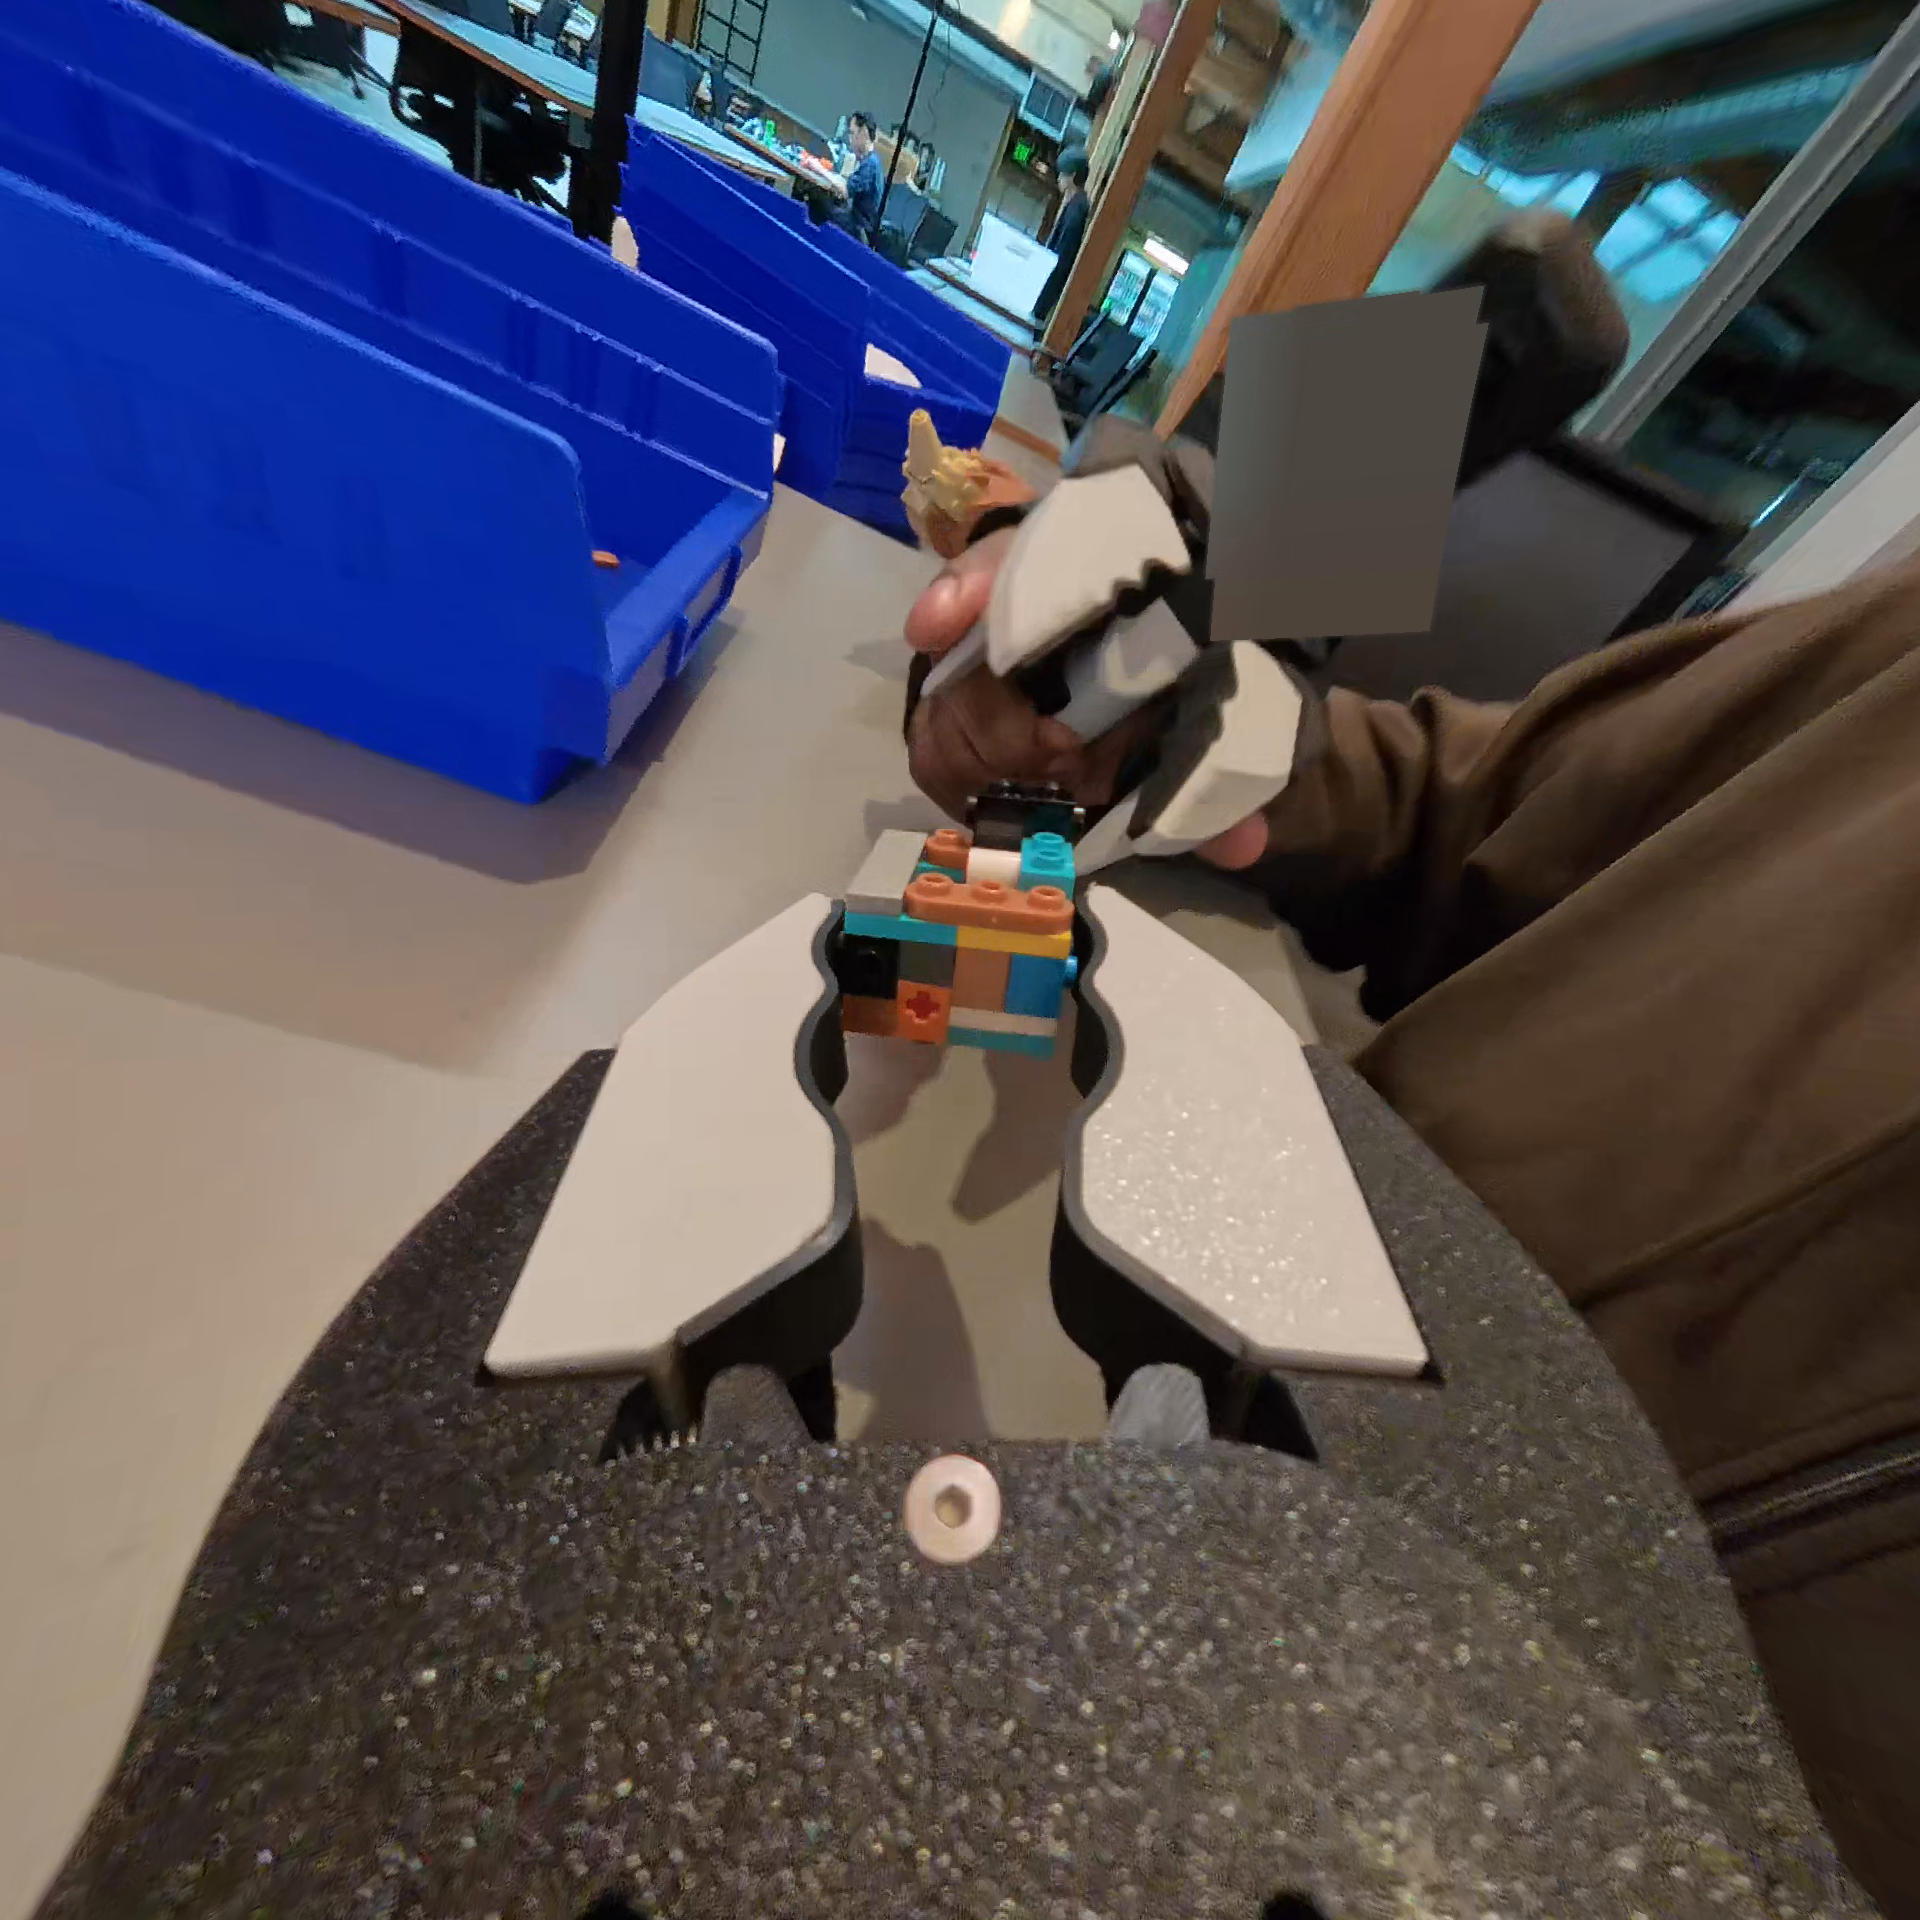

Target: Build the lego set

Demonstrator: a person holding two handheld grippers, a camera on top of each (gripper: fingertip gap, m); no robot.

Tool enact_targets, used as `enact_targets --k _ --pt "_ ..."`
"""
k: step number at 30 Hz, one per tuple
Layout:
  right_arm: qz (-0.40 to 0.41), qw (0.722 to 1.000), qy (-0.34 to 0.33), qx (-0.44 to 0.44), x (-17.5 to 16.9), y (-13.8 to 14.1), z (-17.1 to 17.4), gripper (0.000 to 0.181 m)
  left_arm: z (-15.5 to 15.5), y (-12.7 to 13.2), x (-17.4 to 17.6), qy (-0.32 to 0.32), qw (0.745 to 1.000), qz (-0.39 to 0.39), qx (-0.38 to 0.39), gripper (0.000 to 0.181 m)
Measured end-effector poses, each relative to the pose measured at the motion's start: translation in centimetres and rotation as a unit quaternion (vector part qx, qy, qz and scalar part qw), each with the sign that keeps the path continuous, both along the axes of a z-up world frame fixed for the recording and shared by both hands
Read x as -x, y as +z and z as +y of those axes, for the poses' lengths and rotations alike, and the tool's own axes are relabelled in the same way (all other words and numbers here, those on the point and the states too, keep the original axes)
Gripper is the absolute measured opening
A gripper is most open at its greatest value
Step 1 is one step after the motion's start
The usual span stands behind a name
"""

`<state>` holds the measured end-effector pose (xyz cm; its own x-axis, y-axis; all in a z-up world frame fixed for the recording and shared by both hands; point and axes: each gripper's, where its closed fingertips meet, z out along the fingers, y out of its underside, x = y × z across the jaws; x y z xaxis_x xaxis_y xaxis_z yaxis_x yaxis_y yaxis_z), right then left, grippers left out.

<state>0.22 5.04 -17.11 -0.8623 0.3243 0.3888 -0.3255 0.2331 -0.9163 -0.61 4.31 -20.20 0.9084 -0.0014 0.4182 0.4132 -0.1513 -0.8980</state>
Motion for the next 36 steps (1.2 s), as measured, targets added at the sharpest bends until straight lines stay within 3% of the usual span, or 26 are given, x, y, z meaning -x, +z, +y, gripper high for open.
enact_targets --k 7,10,18,22,24,36 --pt "0.170 0.984 -0.030 -0.044 -1.4 0.8 -0.4 0.041 0.2 1.2 -1.3 -0.014 0.995 -0.096 -0.039 0.041" --pt "0.204 0.977 -0.032 -0.052 -2.0 1.0 -1.1 0.047 0.2 2.3 -2.0 -0.018 0.990 -0.125 -0.061 0.041" --pt "0.244 0.967 -0.018 -0.066 -2.9 1.4 -2.8 0.052 0.1 3.0 -4.0 -0.044 0.982 -0.167 -0.071 0.041" --pt "0.267 0.960 -0.017 -0.076 -3.1 1.5 -3.1 0.044 0.1 3.0 -4.6 -0.050 0.983 -0.166 -0.061 0.041" --pt "0.265 0.961 -0.012 -0.077 -3.2 1.4 -3.2 0.037 0.0 3.1 -4.7 -0.051 0.983 -0.165 -0.060 0.041" --pt "0.245 0.967 -0.010 -0.069 -3.1 1.5 -2.8 0.037 0.4 3.2 -4.6 -0.037 0.984 -0.166 -0.049 0.040"
